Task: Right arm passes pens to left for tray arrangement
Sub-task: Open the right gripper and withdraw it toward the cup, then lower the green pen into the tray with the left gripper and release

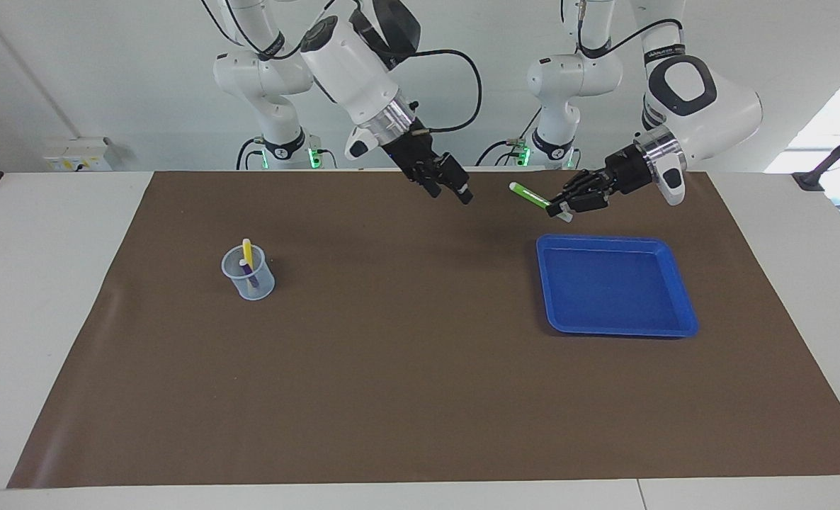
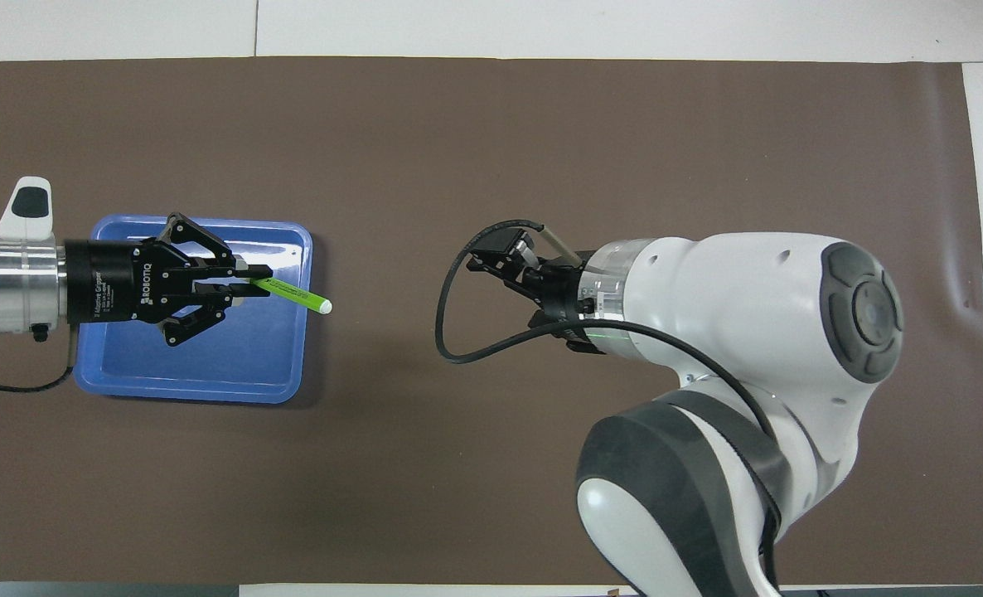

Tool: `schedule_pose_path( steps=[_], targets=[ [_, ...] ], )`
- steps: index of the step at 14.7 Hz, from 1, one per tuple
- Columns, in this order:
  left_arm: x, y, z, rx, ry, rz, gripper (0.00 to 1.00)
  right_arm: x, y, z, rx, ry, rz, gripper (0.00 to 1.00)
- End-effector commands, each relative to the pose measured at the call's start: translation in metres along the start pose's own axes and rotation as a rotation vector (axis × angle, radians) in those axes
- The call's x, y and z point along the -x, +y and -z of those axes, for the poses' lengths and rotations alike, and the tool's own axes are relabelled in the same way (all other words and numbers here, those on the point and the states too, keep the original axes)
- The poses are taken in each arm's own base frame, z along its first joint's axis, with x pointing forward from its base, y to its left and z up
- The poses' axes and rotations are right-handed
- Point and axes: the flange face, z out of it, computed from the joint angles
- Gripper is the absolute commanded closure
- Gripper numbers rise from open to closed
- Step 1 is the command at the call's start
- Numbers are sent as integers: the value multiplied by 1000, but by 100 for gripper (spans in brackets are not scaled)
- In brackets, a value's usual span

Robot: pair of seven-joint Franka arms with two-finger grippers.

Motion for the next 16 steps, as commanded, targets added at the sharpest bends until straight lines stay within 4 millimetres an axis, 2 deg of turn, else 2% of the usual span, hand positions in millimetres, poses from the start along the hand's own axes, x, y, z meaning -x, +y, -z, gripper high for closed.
schedule_pose_path(
  steps=[1, 3, 8, 11, 13, 16],
  targets=[
    [-26, 18, -11, -96, 49, -142, 100, -26, 35, 9, 125, 73, 176, 0],
    [-40, 16, -17, -226, 84, -258, 100, -59, 62, 18, 182, 89, 266, 0],
    [-93, 17, -38, -565, 133, -501, 100, -120, 139, 39, 357, 112, 487, 0],
    [-118, 29, -66, -781, 107, -658, 100, -154, 186, 48, 385, 82, 545, 0],
    [-134, 34, -94, -880, 76, -728, 100, -161, 206, 43, 399, 48, 589, 0],
    [-151, 26, -114, -995, 28, -849, 100, -165, 221, 29, 455, 30, 634, 4]
  ],
)
